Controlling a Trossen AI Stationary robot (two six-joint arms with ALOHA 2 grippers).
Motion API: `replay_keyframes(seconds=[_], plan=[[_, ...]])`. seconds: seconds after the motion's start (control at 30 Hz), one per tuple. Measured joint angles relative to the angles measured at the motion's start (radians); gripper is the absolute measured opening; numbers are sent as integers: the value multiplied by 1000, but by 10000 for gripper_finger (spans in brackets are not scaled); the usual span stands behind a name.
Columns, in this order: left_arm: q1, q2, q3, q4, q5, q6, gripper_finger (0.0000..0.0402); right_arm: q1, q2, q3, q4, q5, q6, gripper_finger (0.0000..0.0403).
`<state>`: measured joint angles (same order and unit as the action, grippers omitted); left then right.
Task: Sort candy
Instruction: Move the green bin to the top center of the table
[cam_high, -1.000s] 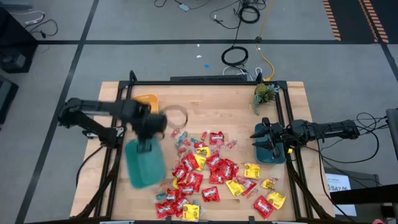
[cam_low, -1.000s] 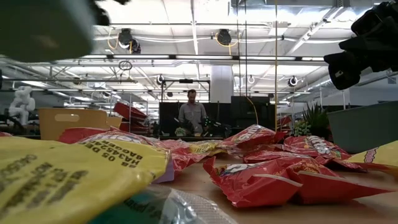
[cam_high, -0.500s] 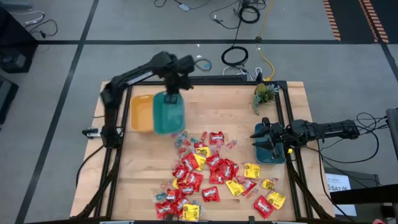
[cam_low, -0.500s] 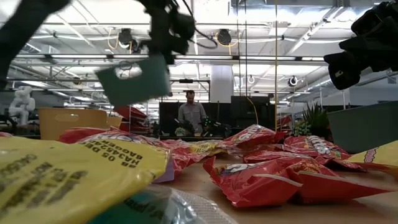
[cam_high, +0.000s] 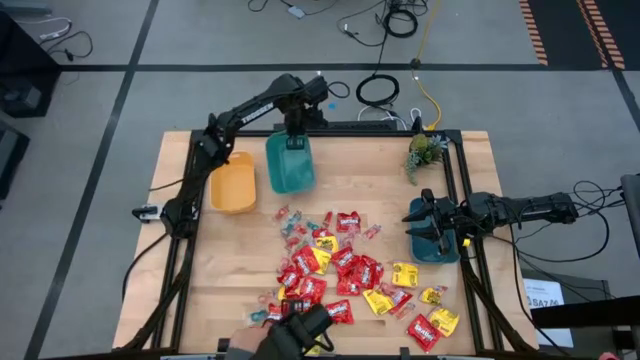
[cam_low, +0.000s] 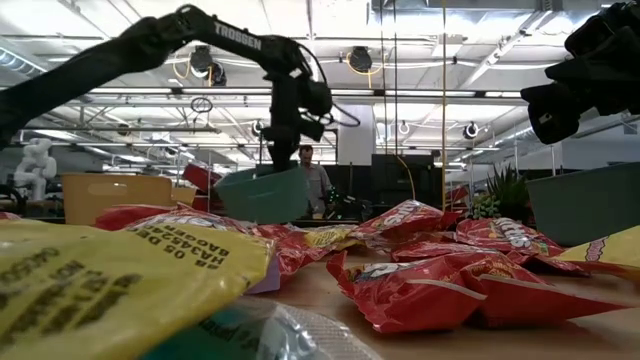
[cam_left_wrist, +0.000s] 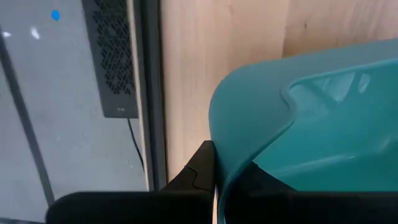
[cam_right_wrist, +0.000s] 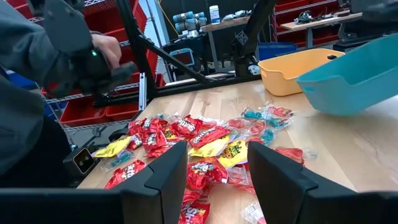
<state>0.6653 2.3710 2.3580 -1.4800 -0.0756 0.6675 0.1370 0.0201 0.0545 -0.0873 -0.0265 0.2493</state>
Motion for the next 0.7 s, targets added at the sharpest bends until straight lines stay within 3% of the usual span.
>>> replay_keyframes(seconds=[0.2,0.7], plan=[[3,33,-1,-1,26,55,10,0,0,0,0,0,0,160],[-55,64,-6,13,78,20,20,0,0,0,0,0,0,160]])
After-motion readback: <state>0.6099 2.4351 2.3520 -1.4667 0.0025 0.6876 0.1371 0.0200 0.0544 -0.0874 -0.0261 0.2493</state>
